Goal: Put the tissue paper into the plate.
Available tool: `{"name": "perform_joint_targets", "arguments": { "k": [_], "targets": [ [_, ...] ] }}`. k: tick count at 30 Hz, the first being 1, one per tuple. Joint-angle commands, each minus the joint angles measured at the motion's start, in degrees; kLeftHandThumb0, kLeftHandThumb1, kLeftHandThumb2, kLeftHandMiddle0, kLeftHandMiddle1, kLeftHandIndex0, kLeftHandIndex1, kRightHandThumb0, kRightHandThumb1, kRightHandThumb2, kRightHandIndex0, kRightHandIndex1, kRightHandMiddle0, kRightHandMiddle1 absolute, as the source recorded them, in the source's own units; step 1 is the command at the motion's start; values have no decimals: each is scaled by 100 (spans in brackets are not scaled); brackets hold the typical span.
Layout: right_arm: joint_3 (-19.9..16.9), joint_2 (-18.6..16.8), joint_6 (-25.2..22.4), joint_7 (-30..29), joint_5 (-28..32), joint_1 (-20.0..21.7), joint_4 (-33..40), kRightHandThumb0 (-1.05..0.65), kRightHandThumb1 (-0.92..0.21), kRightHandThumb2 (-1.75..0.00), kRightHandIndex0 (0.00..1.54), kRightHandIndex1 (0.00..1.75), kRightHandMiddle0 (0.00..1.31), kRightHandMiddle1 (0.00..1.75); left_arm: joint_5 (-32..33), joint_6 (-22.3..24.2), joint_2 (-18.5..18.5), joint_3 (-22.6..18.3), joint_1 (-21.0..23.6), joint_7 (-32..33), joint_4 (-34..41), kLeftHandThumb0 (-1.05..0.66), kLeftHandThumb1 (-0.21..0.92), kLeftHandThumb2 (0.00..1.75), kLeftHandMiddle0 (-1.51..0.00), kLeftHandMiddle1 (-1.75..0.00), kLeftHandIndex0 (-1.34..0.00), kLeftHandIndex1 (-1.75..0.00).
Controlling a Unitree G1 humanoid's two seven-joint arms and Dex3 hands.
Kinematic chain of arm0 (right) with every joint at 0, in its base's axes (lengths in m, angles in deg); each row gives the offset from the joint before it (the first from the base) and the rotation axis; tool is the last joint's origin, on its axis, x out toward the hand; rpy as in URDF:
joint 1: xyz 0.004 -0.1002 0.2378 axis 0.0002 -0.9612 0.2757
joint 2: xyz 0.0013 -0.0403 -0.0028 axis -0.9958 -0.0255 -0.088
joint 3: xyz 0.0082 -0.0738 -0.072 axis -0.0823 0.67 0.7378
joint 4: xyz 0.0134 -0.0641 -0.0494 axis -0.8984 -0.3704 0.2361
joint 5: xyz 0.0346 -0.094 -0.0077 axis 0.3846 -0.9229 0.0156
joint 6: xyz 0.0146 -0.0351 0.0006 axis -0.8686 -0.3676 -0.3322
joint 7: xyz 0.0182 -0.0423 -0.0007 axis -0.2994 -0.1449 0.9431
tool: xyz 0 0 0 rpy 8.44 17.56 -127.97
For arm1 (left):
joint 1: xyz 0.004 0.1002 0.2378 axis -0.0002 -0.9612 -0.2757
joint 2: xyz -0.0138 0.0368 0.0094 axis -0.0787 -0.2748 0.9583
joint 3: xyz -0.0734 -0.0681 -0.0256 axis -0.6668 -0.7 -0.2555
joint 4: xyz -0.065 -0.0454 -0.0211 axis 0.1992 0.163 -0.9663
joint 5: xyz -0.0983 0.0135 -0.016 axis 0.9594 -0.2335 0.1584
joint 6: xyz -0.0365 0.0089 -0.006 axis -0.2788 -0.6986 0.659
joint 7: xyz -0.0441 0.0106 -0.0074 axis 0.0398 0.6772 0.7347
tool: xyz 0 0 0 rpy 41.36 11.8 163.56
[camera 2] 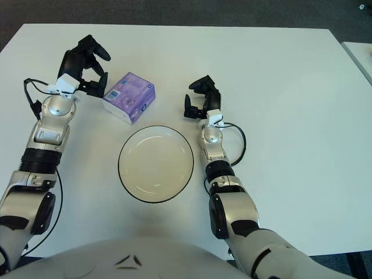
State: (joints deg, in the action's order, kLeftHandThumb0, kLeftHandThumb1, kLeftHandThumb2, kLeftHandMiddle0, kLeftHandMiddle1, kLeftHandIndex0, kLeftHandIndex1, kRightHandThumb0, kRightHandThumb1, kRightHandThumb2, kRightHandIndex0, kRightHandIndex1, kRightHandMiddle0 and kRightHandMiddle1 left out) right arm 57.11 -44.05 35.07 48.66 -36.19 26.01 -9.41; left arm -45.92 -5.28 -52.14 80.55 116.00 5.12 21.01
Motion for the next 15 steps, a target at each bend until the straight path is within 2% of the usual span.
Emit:
{"name": "perform_joint_targets", "arguments": {
  "k": [1,15],
  "targets": [
    [-33,54,-756,8,-27,-1447,-1237,-2,-20,-138,72,175,59,151,231,228,37,-214,171,-148,221,0,10,156,-79,-169,-55,-175],
    [-14,44,-767,-29,-47,-1434,-1247,-1,-21,-138,71,175,59,152,148,428,-2,-182,201,-194,379,0,10,156,-78,-170,-55,-175]
  ]
}}
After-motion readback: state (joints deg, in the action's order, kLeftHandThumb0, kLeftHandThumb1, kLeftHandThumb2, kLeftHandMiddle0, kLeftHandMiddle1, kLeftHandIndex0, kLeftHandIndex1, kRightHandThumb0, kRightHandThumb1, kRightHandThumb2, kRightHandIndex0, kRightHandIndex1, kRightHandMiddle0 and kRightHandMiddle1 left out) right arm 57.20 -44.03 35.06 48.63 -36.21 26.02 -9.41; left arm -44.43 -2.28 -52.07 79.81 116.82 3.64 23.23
